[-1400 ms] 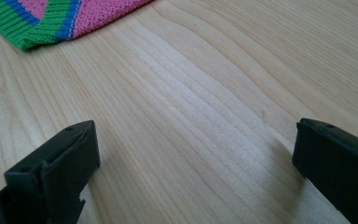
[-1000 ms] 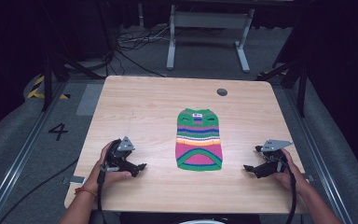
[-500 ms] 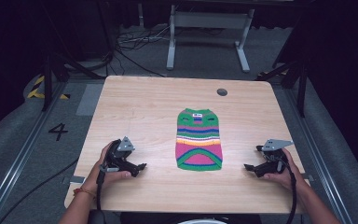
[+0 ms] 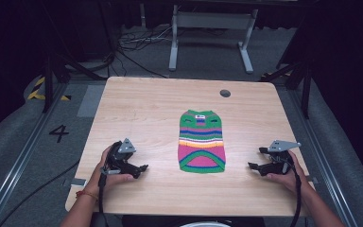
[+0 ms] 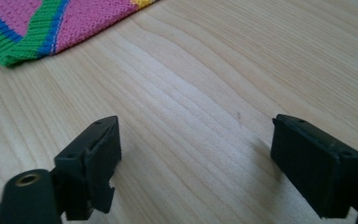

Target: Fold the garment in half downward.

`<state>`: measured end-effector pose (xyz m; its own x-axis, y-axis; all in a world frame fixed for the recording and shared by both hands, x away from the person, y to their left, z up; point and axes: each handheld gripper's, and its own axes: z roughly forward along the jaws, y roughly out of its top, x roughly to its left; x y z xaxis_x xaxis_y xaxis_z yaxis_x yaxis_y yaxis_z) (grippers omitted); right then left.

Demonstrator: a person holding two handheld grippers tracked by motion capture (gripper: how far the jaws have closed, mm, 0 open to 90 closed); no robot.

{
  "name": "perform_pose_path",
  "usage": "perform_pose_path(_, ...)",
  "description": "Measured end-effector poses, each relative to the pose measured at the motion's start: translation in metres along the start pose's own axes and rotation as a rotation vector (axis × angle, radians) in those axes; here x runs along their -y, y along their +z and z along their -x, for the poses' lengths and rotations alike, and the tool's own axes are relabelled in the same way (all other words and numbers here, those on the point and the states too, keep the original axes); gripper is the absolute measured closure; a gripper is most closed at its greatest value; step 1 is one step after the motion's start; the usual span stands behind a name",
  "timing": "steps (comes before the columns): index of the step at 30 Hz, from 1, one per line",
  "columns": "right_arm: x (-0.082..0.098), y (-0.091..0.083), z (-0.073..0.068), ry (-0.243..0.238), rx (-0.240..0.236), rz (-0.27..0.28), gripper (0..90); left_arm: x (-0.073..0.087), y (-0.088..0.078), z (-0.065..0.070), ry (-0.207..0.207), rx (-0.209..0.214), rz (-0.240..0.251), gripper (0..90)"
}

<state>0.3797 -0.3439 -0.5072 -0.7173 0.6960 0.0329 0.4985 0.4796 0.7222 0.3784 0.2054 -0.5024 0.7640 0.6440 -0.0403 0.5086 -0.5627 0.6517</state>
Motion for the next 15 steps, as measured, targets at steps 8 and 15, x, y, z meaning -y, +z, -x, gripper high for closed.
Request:
perform_pose_path(8, -0.0015, -0.0015, -0.001, -0.001, 0.016, 0.006, 25.5, 0.0006, -0.0014, -0.0009, -0.006, 0.0, 0.007, 9.8)
perform_pose_path(15, -0.0044, -0.0045, 0.0003, -0.026, 0.03, 0.017, 30.7, 0.0001, -0.0049, -0.0036, 0.007, 0.013, 0.01, 19.5)
